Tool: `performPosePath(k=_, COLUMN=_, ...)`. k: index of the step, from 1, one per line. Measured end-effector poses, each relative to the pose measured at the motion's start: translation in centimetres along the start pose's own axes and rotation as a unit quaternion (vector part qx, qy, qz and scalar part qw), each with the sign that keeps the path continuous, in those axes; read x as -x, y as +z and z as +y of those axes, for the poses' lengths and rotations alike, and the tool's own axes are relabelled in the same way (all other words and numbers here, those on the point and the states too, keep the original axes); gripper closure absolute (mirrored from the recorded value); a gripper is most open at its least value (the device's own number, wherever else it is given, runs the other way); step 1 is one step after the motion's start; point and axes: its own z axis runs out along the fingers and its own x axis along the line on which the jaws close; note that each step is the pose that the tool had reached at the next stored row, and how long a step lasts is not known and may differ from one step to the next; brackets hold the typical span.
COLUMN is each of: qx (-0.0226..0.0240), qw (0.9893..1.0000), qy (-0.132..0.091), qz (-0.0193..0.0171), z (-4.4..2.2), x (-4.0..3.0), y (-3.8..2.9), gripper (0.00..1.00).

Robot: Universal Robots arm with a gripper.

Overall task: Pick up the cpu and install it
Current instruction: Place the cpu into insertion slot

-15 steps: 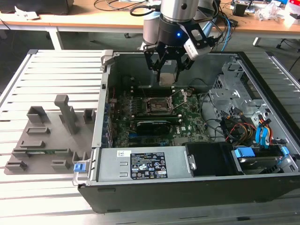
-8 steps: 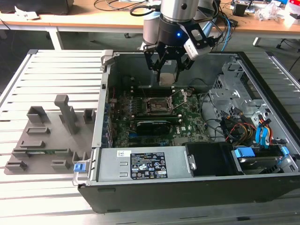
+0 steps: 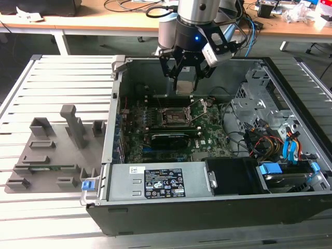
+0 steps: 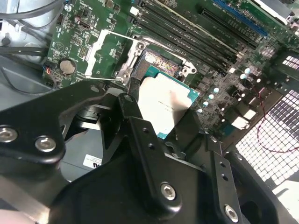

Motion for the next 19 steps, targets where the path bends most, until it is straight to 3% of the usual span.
performPosePath(k=3, qx=-0.0001, qw=0.9999, qy=0.015, qz=-0.0001, z=0.0, x=0.0, y=0.0, gripper=0.45)
performPosePath(k=19, qx=-0.0021, qw=0.999, qy=0.046, qz=-0.0003, z=0.0, x=0.0, y=0.0, gripper=0.45)
